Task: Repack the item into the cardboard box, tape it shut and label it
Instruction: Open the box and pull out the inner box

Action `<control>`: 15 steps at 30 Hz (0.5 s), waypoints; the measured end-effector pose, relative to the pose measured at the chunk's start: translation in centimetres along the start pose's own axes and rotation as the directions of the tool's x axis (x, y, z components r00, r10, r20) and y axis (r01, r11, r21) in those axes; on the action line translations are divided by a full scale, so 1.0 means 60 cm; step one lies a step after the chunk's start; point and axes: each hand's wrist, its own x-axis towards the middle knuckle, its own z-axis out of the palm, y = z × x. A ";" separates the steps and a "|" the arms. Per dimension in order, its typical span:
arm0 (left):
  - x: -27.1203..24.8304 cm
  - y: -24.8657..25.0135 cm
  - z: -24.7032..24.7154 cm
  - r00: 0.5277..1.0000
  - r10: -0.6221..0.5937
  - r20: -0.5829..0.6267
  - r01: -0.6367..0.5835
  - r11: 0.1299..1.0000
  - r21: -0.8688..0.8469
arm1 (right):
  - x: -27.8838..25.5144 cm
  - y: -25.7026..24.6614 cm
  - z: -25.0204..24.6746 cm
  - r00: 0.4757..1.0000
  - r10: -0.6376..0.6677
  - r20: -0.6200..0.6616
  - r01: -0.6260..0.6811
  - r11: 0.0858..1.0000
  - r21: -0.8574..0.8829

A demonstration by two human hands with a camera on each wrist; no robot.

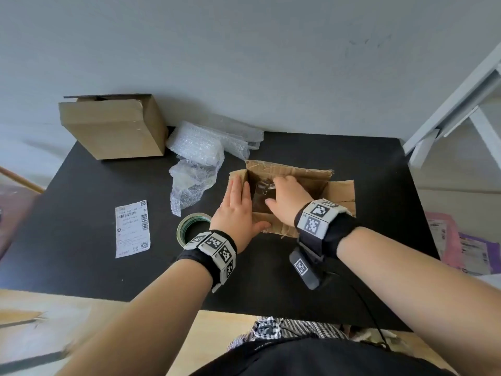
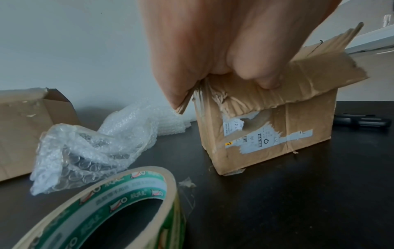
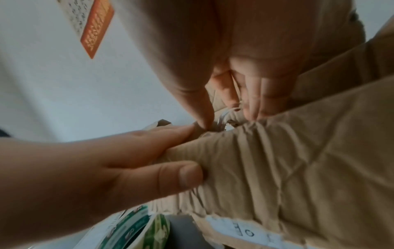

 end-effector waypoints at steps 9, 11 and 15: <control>0.002 0.001 -0.001 1.000 -0.016 -0.009 0.016 0.999 -0.029 | 0.032 0.008 -0.010 0.995 0.062 0.074 -0.064 0.998 0.016; 0.003 0.003 0.000 1.000 -0.028 -0.012 0.028 0.999 -0.032 | 0.021 0.013 -0.013 0.999 0.032 0.044 -0.034 0.999 0.042; 0.006 0.011 0.003 0.997 -0.070 -0.019 0.069 0.997 -0.046 | -0.005 0.027 -0.045 0.996 0.002 -0.089 0.010 0.990 0.141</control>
